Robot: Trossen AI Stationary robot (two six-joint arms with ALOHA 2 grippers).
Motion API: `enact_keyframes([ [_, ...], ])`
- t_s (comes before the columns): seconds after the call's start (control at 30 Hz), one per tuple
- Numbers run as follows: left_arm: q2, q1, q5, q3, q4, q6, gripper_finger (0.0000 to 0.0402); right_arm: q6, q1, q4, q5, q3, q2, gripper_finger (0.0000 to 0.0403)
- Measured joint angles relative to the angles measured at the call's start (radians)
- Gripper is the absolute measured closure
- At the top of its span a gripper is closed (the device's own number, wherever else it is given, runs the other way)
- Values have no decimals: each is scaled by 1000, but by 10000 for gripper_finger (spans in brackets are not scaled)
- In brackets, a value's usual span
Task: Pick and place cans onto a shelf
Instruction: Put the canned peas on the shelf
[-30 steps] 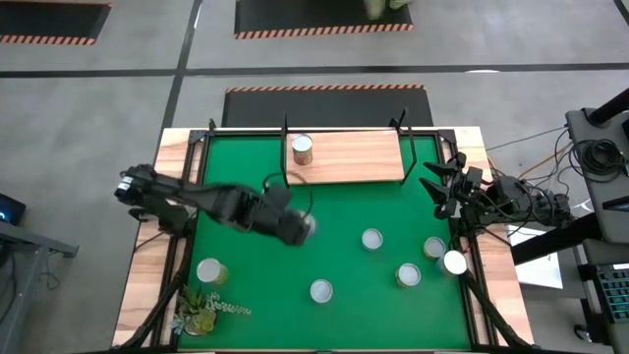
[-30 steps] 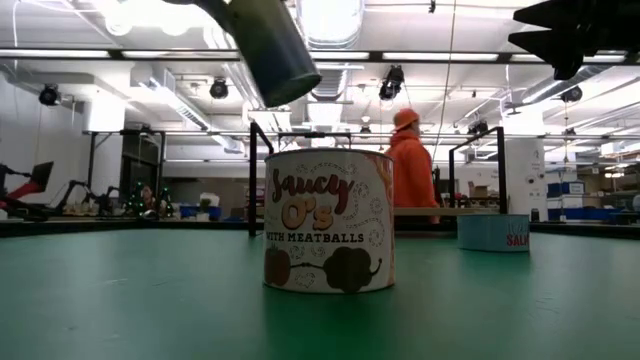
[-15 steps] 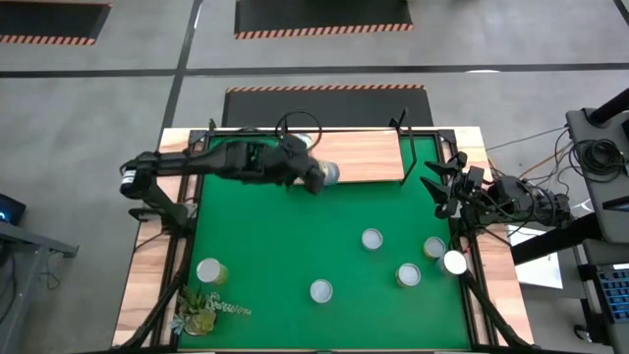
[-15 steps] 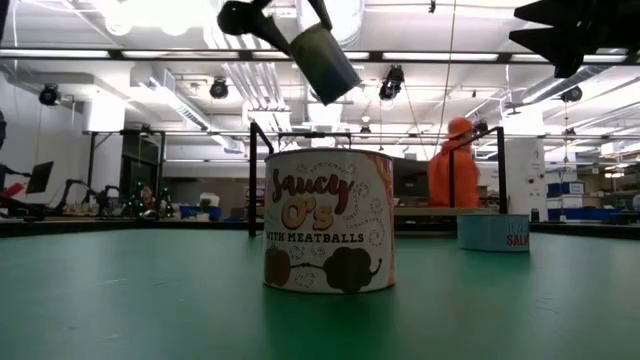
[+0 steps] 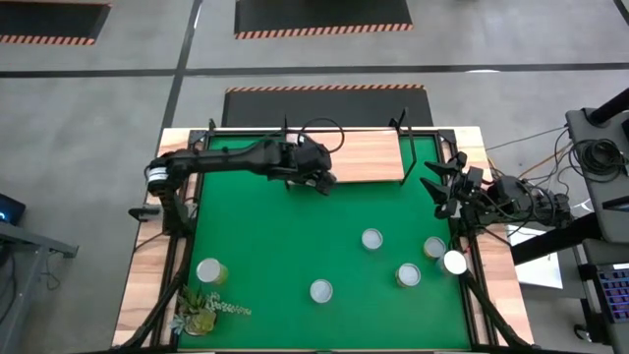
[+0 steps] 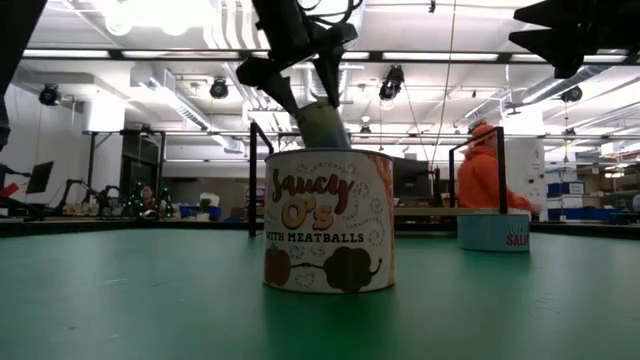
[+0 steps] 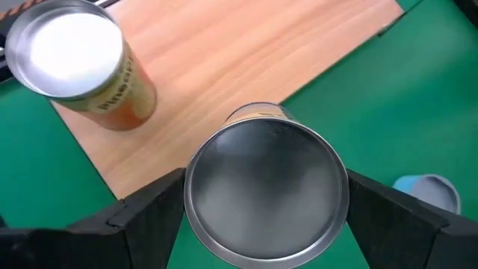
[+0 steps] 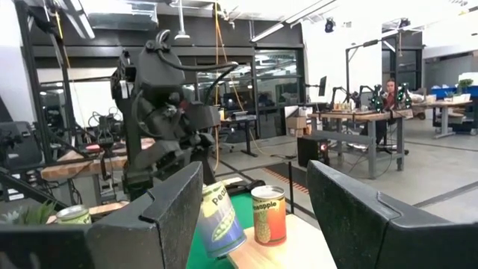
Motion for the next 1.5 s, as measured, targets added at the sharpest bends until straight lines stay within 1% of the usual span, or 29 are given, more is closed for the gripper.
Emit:
enact_keyframes([
  [0.33,47,11,-78,1,-16,26,88,0,0,-3,0,0,0,175],
  [0.57,66,21,-108,1,-17,44,88,1,0,-4,0,0,0,175],
  [0.7,66,22,-112,1,-16,35,85,-1,0,-7,0,0,0,175],
  [0.97,66,25,-113,1,-9,19,64,0,0,-6,0,0,0,175],
  [1.27,66,33,-147,1,5,23,63,2,0,-7,0,0,0,175],
  [1.4,66,32,-138,0,5,63,63,1,0,-8,0,0,0,175],
  [1.5,62,7,-80,3,-4,150,63,-1,0,-15,0,0,0,175],
])
